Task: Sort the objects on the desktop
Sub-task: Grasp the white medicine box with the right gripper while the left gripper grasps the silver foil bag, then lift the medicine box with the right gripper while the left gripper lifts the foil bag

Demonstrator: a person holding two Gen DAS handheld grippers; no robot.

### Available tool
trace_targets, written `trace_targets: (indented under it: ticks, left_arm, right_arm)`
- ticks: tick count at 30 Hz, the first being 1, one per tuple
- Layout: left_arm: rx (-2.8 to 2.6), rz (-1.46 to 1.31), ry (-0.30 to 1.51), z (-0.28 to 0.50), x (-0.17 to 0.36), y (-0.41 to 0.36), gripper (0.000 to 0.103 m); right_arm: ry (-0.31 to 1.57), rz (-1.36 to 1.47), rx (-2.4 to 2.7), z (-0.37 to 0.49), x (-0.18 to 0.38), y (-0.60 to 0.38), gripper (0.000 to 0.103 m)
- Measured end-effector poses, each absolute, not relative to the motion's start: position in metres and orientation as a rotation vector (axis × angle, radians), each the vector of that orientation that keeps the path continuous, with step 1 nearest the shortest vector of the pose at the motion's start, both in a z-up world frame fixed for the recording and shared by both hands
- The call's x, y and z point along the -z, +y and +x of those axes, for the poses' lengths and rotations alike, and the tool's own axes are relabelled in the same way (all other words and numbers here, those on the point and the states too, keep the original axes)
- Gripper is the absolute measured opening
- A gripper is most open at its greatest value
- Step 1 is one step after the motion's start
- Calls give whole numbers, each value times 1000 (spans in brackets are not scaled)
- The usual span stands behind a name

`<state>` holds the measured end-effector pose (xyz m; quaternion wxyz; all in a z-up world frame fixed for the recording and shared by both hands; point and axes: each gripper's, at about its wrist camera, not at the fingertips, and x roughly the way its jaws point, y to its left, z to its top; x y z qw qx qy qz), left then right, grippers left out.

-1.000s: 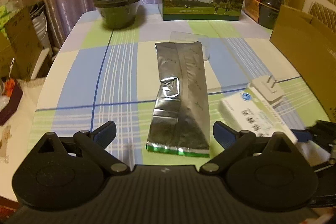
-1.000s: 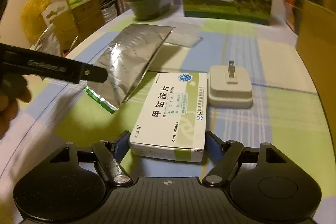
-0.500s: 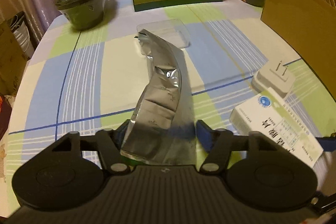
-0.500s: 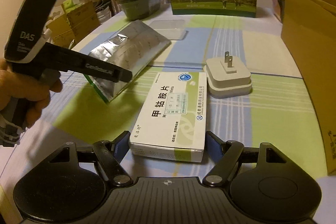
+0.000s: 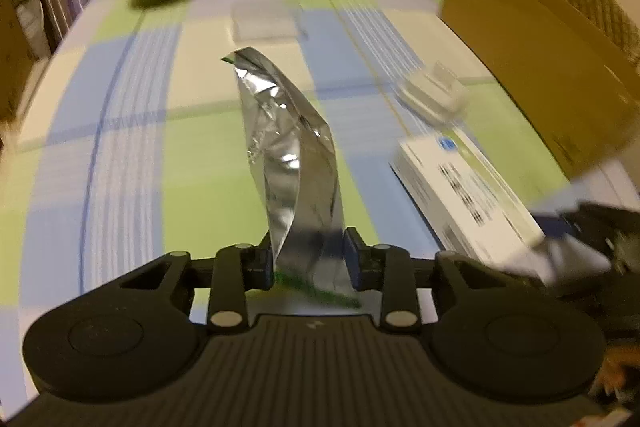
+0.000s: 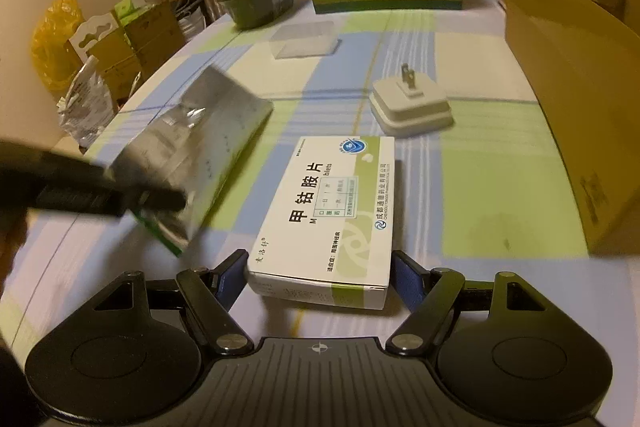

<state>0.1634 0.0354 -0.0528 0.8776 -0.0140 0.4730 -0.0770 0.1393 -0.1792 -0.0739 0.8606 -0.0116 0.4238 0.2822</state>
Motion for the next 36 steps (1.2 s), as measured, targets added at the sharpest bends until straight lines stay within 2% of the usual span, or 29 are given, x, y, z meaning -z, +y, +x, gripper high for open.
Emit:
trace_targets:
  ticks: [4, 6, 8, 10, 14, 20, 26, 28, 29, 30, 32, 36]
  left_arm:
    - [178, -29, 1041, 121, 52, 25, 26]
    - [164, -14, 1044, 109, 50, 22, 30]
    - [143, -9, 1040, 106, 44, 25, 49]
    - [127, -15, 1031, 111, 38, 30, 63]
    - [135, 9, 1030, 147, 27, 39, 70]
    - [170, -33, 1169, 210, 49, 45, 68]
    - [148, -58, 1240, 231, 70, 42, 55]
    - [144, -52, 1243, 232, 72, 41, 53]
    - [147, -45, 1243, 232, 72, 39, 51]
    - [147, -42, 1238, 231, 71, 39, 49]
    - [154, -12, 1222, 225, 66, 36, 44]
    - [193, 17, 1225, 200, 60, 28, 42]
  right_arm:
    - [905, -21, -590, 124, 69, -193, 73]
    - [905, -23, -591, 120, 67, -197, 73]
    - [895, -28, -591, 119, 65, -199, 73]
    - [892, -29, -587, 120, 64, -199, 74]
    - [890, -39, -590, 130, 61, -194, 81]
    - [902, -74, -592, 147, 61, -184, 86]
    - [912, -97, -600, 155, 67, -180, 86]
    - [917, -110, -599, 158, 69, -178, 84]
    - [919, -110, -599, 159, 70, -177, 73]
    - [924, -110, -593, 159, 71, -178, 69]
    - [929, -103, -586, 158, 70, -181, 69]
    - [943, -110, -574, 146, 67, -189, 69]
